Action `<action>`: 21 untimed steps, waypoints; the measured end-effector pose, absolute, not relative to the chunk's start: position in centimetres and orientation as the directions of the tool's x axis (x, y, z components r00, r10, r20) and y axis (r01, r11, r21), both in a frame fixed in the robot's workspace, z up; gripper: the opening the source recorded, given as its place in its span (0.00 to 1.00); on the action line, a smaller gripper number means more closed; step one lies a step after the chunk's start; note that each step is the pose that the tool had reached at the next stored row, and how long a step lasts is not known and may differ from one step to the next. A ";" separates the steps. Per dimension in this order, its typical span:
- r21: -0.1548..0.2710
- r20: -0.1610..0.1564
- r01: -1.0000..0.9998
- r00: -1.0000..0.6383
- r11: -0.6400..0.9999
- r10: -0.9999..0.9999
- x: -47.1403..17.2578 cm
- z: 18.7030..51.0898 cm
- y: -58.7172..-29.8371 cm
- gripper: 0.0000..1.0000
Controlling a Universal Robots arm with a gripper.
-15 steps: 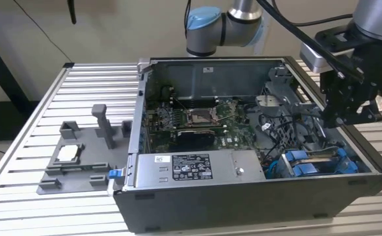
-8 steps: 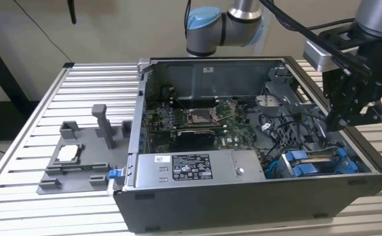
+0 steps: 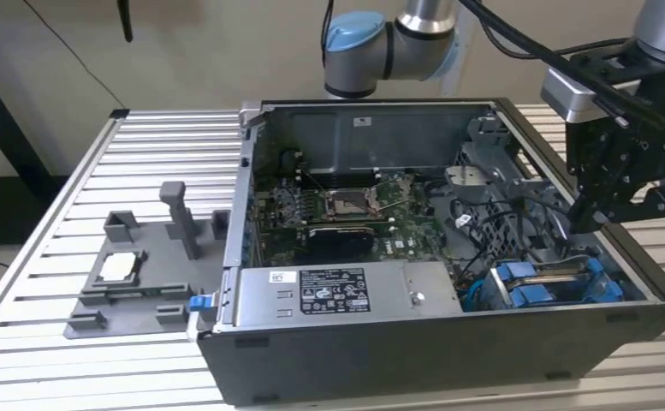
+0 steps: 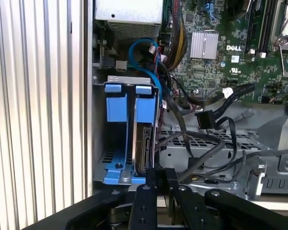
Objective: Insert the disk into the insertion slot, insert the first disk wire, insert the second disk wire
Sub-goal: 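Insert the first disk wire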
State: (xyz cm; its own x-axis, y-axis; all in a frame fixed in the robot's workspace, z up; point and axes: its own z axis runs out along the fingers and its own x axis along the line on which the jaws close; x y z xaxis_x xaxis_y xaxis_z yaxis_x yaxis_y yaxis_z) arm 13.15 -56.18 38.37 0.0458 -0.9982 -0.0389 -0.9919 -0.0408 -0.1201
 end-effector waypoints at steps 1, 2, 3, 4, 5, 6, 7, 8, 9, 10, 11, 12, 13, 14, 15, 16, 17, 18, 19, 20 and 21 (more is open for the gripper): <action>-0.112 -0.039 -0.993 0.045 -0.041 -0.998 13.3 38.3 -56.2 0.19; -0.103 -0.039 -0.994 0.045 -0.041 -0.998 13.4 38.3 -56.2 0.19; -0.095 -0.040 -0.995 0.045 -0.041 -0.998 13.6 38.3 -56.2 0.19; -0.087 -0.040 -0.995 0.044 -0.041 -0.998 13.7 38.2 -56.2 0.19; -0.079 -0.040 -0.996 0.044 -0.041 -0.998 13.8 38.2 -56.2 0.19; -0.073 -0.041 -0.997 0.043 -0.040 -0.998 13.9 38.1 -56.2 0.19; -0.069 -0.041 -0.997 0.042 -0.039 -0.998 14.0 38.0 -56.2 0.19; -0.067 -0.041 -0.997 0.041 -0.038 -0.998 14.1 38.0 -56.2 0.19; -0.066 -0.042 -0.997 0.040 -0.037 -0.998 14.1 37.9 -56.2 0.19; -0.066 -0.044 -0.997 0.038 -0.035 -0.998 14.1 37.8 -56.2 0.19; -0.066 -0.046 -0.997 0.035 -0.032 -0.998 14.2 37.7 -56.2 0.19; -0.065 -0.048 -0.997 0.032 -0.029 -0.998 14.2 37.6 -56.2 0.19; -0.065 -0.050 -0.998 0.029 -0.026 -0.998 14.2 37.5 -56.2 0.19; -0.063 -0.050 -0.998 0.027 -0.024 -0.998 14.2 37.4 -56.2 0.19; -0.061 -0.050 -0.998 0.025 -0.022 -0.998 14.3 37.3 -56.2 0.19; -0.057 -0.050 -0.998 0.024 -0.021 -0.998 14.3 37.3 -56.2 0.19; -0.054 -0.050 -0.998 0.024 -0.021 -0.998 14.4 37.2 -56.2 0.19; -0.049 -0.050 -0.999 0.023 -0.021 -0.998 14.5 37.1 -56.2 0.19; -0.044 -0.050 -0.999 0.023 -0.021 -0.998 14.6 37.0 -56.2 0.19; -0.040 -0.050 -0.999 0.023 -0.021 -0.998 14.7 37.0 -56.2 0.19; -0.036 -0.051 -0.999 0.022 -0.020 -0.998 14.8 36.9 -56.2 0.19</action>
